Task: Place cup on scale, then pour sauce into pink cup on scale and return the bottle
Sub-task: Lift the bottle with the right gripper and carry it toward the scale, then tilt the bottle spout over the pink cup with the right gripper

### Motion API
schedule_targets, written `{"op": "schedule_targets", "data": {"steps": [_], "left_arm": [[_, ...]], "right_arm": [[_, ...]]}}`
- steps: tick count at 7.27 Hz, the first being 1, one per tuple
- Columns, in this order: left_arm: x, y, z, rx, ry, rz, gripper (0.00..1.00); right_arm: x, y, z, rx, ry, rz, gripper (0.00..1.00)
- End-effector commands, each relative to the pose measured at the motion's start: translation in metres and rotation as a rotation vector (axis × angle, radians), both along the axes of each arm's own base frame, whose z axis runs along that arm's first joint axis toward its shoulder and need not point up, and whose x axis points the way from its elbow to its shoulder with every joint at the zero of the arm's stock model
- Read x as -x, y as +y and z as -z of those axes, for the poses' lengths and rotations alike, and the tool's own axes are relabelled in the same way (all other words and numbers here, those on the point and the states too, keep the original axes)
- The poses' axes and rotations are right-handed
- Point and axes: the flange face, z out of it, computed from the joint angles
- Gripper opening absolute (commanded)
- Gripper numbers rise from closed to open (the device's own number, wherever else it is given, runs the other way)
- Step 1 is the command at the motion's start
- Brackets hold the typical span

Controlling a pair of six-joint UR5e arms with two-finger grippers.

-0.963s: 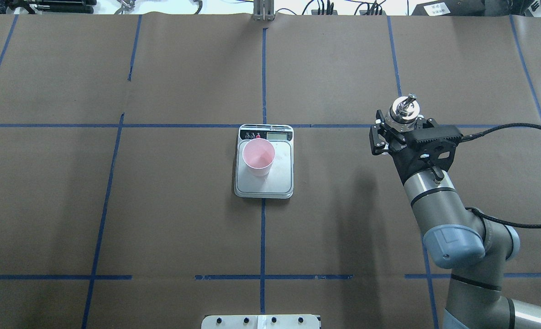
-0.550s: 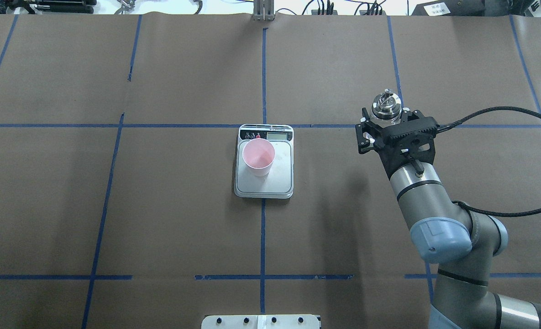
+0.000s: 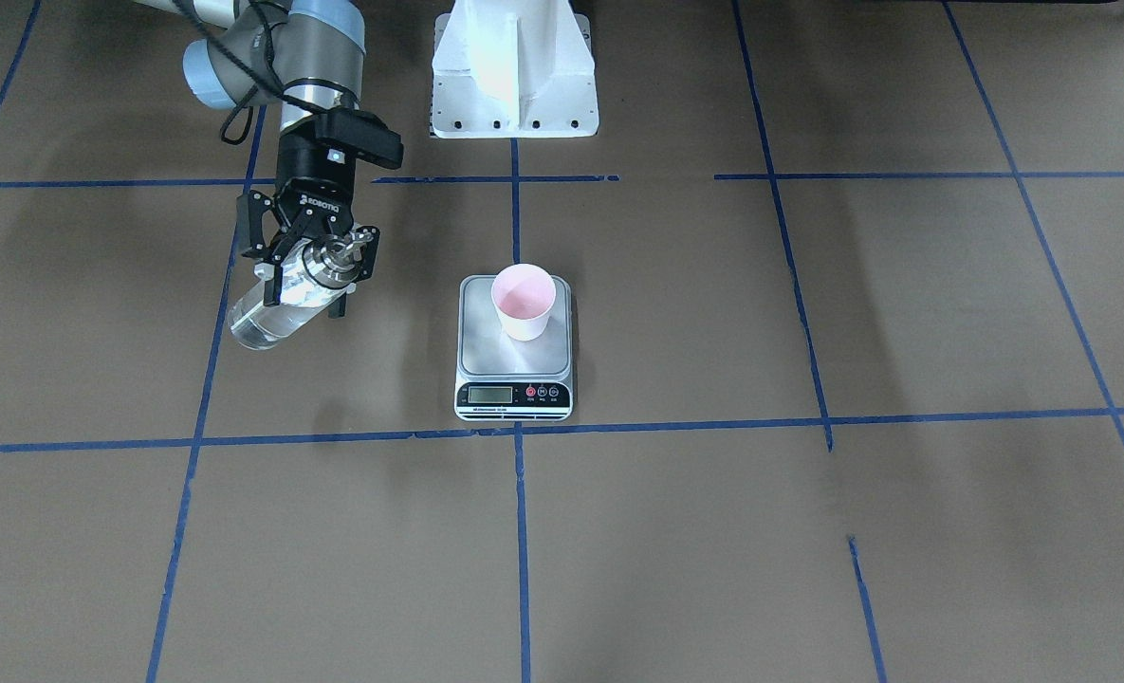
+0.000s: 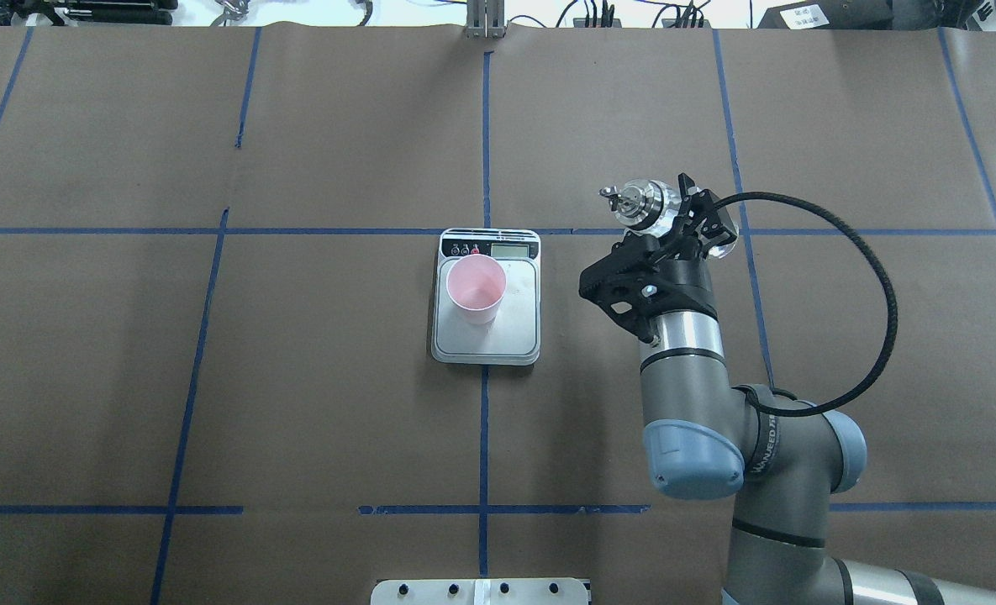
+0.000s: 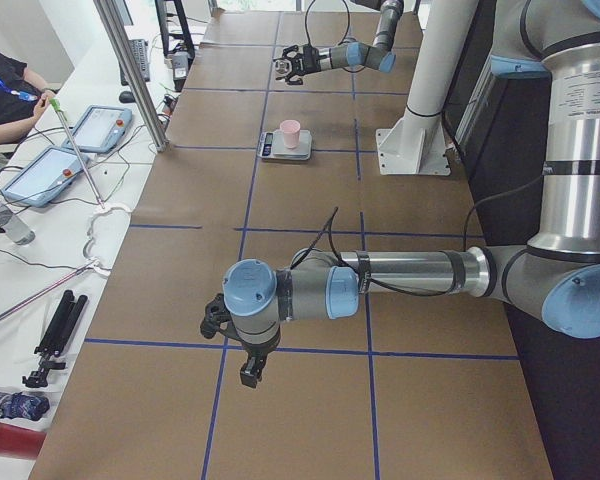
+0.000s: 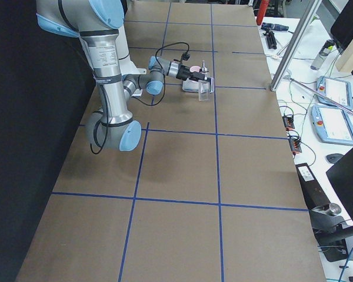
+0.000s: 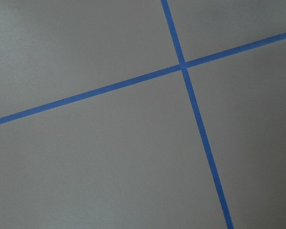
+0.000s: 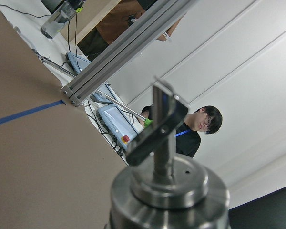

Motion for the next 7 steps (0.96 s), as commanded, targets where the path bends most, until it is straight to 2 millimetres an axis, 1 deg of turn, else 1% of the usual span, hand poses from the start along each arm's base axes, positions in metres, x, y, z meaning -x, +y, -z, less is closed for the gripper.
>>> {"op": "schedule_targets", "data": {"steps": [1, 2, 3, 4, 6, 7], "left_arm": [[0.0, 0.0, 0.0, 0.004, 0.0, 0.0, 1.0], [0.001, 0.002, -0.001, 0.01, 0.001, 0.001, 1.0], [0.001, 0.002, -0.002, 0.013, 0.001, 0.001, 1.0], [0.001, 0.002, -0.002, 0.013, 0.001, 0.001, 1.0], [0.0, 0.007, -0.006, 0.023, 0.002, 0.001, 1.0], [0.0, 0.007, -0.006, 0.023, 0.002, 0.001, 1.0]], "right_arm": [[0.025, 0.027, 0.005, -0.076, 0.288, -0.032, 0.0], [0.048, 0.026, 0.001, -0.078, 0.324, -0.035, 0.0], [0.072, 0.02, 0.006, -0.078, 0.335, -0.038, 0.0], [0.081, 0.019, 0.008, -0.076, 0.364, -0.033, 0.0], [0.093, 0.017, 0.024, -0.064, 0.468, -0.023, 0.0], [0.094, 0.016, 0.022, -0.062, 0.496, -0.027, 0.0]]}}
